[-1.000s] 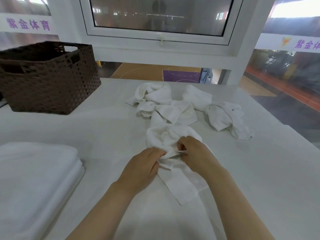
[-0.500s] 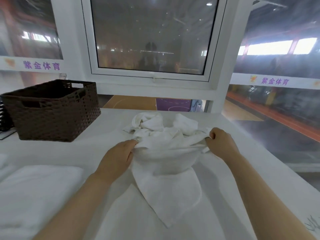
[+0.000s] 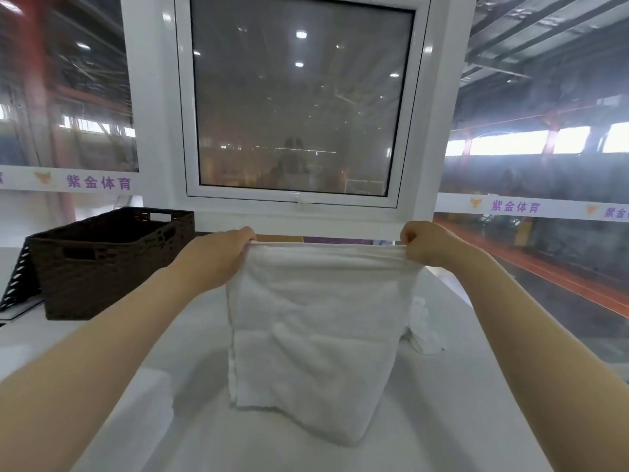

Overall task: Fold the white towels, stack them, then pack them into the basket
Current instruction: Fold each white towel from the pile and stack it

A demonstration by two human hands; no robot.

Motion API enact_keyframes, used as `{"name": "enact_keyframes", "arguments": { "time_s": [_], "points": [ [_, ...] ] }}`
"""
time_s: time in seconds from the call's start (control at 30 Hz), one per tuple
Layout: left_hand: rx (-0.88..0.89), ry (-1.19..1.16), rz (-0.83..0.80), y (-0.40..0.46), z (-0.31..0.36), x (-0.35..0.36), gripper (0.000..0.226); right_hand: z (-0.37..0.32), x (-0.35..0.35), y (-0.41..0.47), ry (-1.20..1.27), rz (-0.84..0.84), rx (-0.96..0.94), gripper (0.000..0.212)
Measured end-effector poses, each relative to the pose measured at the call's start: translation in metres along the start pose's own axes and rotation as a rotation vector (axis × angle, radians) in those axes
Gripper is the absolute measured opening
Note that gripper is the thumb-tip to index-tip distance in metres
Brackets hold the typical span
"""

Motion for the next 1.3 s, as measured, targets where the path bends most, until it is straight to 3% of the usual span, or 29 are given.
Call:
{"name": "enact_keyframes", "arguments": {
  "time_s": [0.1,0.17,0.23,0.33,0.43,0.5,0.57,0.7,0.8,0.9,1.13,1.3],
  "points": [
    [0.017,0.088,-0.053,0.010,-0.002,-0.017,0.020,-0.018,0.005,-0.013,-0.065,-0.266,-0.142,0.031],
    [0.026,0.094,-0.056,0.011,-0.003,-0.026,0.021,-0.017,0.009,-0.019,-0.085,-0.335,-0.120,0.027],
    [0.021,0.083,-0.054,0.010,-0.005,-0.033,0.021,-0.015,0.008,-0.015,0.013,-0.278,-0.107,0.024],
    [0.004,0.053,-0.039,0.006,-0.012,-0.040,0.022,-0.011,-0.007,-0.009,0.316,-0.050,-0.074,0.026],
    [0.008,-0.015,-0.002,0.002,-0.018,-0.043,0.017,-0.026,-0.028,-0.015,0.586,0.178,-0.263,0.046],
    [0.013,-0.052,0.017,0.000,-0.018,-0.044,0.014,-0.037,-0.033,-0.023,0.651,0.212,-0.384,0.051],
    [0.011,-0.135,0.020,-0.002,-0.017,-0.046,0.015,-0.042,-0.034,-0.031,0.470,0.213,-0.444,0.051],
    [-0.050,-0.397,0.075,-0.011,-0.019,-0.053,0.028,-0.046,-0.030,-0.047,-0.288,0.155,-0.504,0.034],
    [0.024,-0.361,0.122,-0.023,-0.018,-0.058,0.034,-0.045,-0.031,-0.056,-0.383,0.163,-0.568,0.022],
    [0.153,-0.275,0.048,-0.032,-0.012,-0.061,0.040,-0.027,-0.029,-0.052,-0.414,0.124,-0.562,0.020],
    [0.237,-0.291,-0.099,-0.039,-0.005,-0.048,0.043,0.003,-0.012,-0.050,-0.290,0.057,-0.479,0.021],
    [0.085,-0.485,-0.082,-0.037,-0.011,-0.043,0.038,0.009,-0.016,-0.047,0.271,0.132,-0.354,0.038]
  ]
}}
Point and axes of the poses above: each hand's wrist, its own y-axis towards the middle knuckle, its own x-axis out of the palm, z = x × y, the point moved 6 cm from there along y, towards the middle knuckle, and after that the axes turned 1 degree about z, right-handed, at the moved point
